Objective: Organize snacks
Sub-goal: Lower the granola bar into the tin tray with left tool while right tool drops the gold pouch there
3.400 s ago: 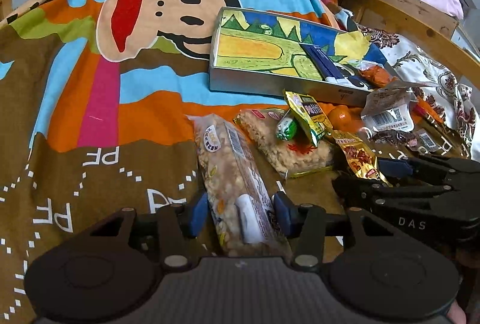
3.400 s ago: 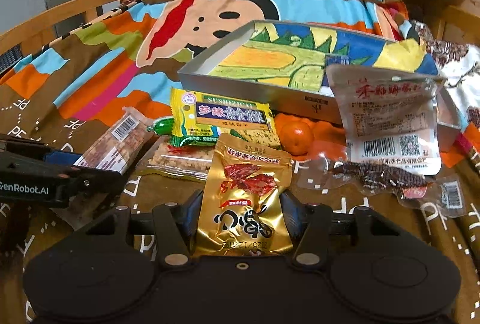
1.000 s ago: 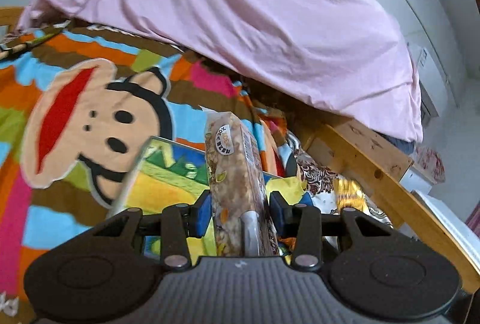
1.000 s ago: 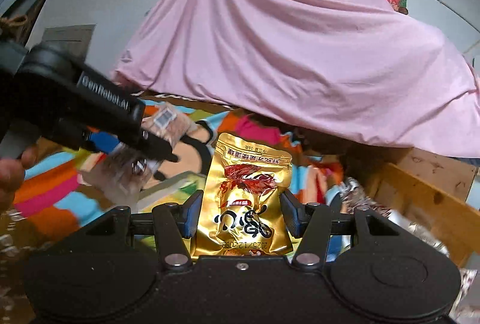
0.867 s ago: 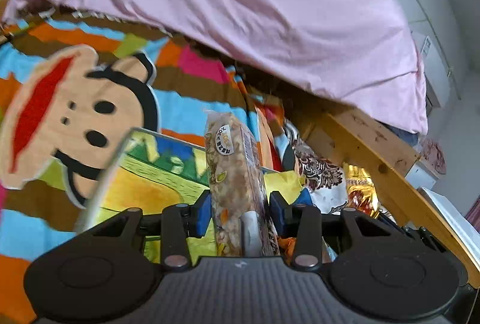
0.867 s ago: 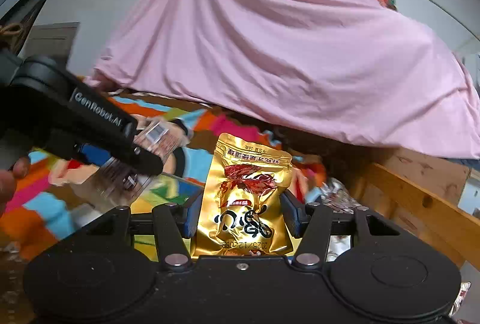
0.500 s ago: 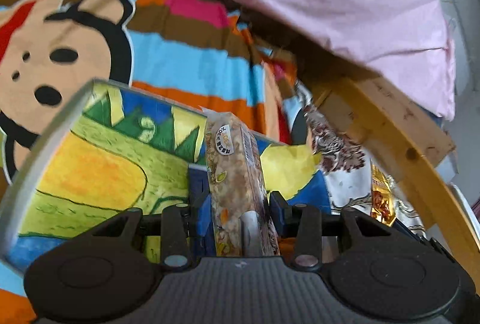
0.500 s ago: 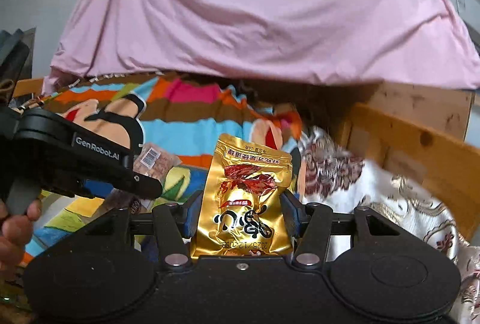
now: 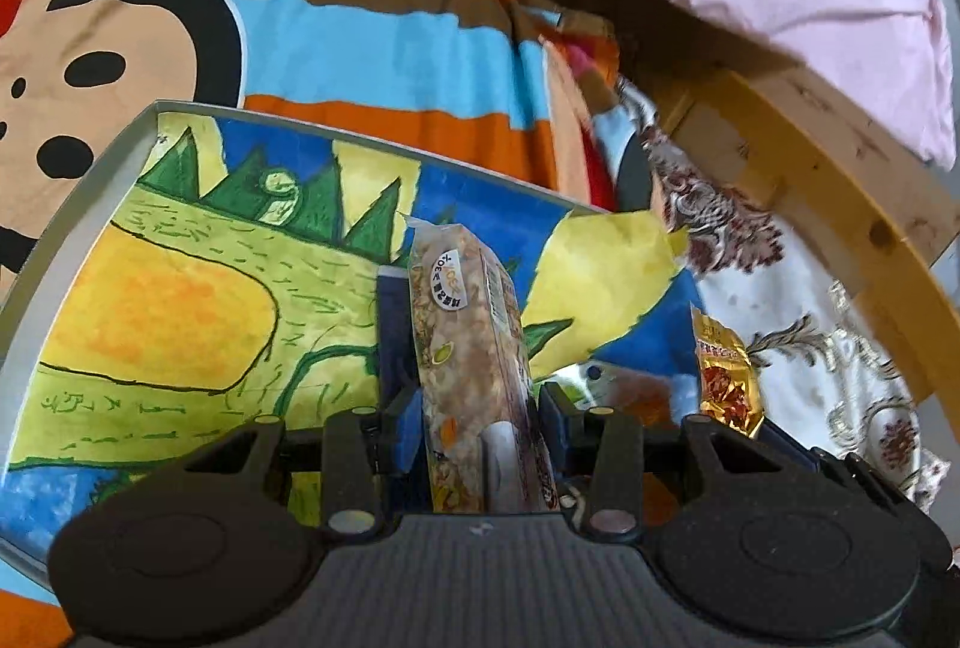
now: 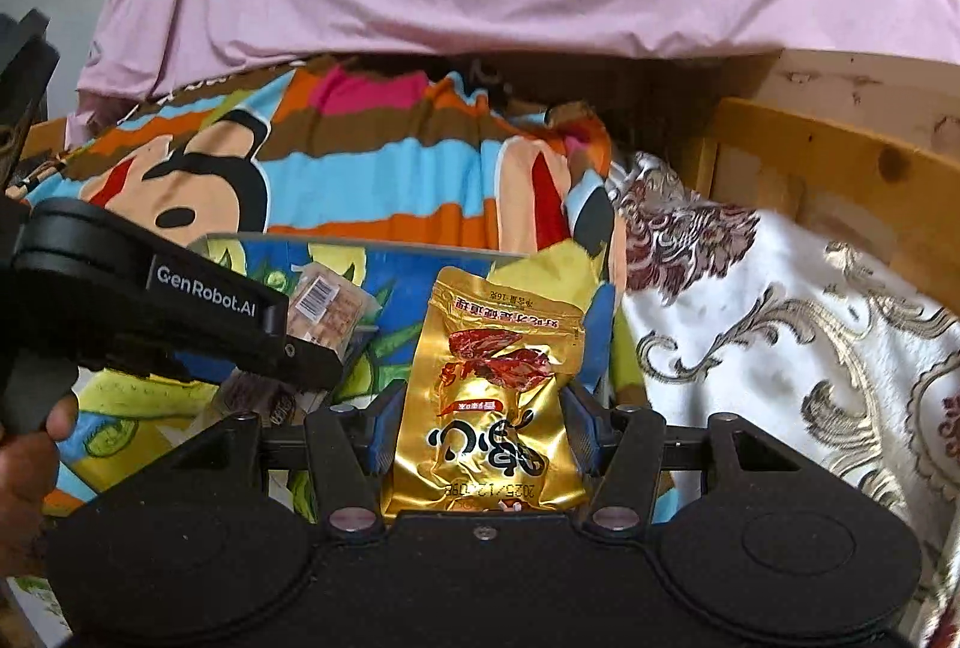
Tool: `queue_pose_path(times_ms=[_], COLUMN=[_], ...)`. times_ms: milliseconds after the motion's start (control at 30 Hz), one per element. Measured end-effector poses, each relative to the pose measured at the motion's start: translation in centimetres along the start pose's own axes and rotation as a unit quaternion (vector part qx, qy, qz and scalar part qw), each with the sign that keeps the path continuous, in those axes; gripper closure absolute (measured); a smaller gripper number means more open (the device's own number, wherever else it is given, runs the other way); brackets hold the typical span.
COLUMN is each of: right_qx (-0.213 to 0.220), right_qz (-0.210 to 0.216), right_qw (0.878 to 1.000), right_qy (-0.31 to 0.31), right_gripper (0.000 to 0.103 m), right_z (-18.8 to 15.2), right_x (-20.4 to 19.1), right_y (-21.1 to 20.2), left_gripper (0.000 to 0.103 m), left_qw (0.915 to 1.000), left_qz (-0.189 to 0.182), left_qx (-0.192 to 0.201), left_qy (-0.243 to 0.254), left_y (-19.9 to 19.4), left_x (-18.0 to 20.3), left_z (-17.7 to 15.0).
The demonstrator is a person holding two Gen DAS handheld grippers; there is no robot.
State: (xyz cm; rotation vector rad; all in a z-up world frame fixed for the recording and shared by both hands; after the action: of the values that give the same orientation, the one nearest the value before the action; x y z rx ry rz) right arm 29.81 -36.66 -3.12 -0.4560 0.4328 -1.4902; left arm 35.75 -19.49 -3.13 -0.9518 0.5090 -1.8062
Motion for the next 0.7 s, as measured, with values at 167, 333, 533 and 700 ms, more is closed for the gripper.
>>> queue_pose_path(times_ms=[167,333,533,700], right_qx=[-0.011,-0.015,-0.018,-0.001], right_qz=[0.003,0.001,0.004,0.005], right_qw=[1.0,1.0,1.0,1.0], right_qy=[0.0,0.005,0.015,0.023], right_gripper=[0.046,0.043,0.024,0.009], right_z=[-0.4,-0.7,-1.0,-0.5], right_x=[-0.3,-0.2,0.0,0.2], right_y=[0.5,0.8,0.9,0.1], left_gripper=[0.058,0.058,0.048,0.026], left_qw=[0.999,0.9985,0.9988,0.9988], left_qz=[0.028,0.036,0.044,0.047], left_qx=[-0.024,-0.024,-0.016,0.015], left_qy=[0.025,0.035,0.017,0.002], left_y=[0.6,0.7,0.2,-1.5], left_x=[0.2,0.3,0.0,-0.5], left_z=[-0.3,-0.5,-0.4,-0.3])
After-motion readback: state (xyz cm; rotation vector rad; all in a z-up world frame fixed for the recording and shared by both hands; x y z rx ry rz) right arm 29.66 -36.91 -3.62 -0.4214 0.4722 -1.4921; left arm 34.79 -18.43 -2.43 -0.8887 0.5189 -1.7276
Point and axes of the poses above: each gripper's, at about its wrist camera, not at the fingertips, and y roughly the way its jaws point, x to its right, z to its top, the point moved 1 cm from there along y, roughly the way its jaws point, and after that the axes turned 1 degree about -x, right-handed, at the moved point
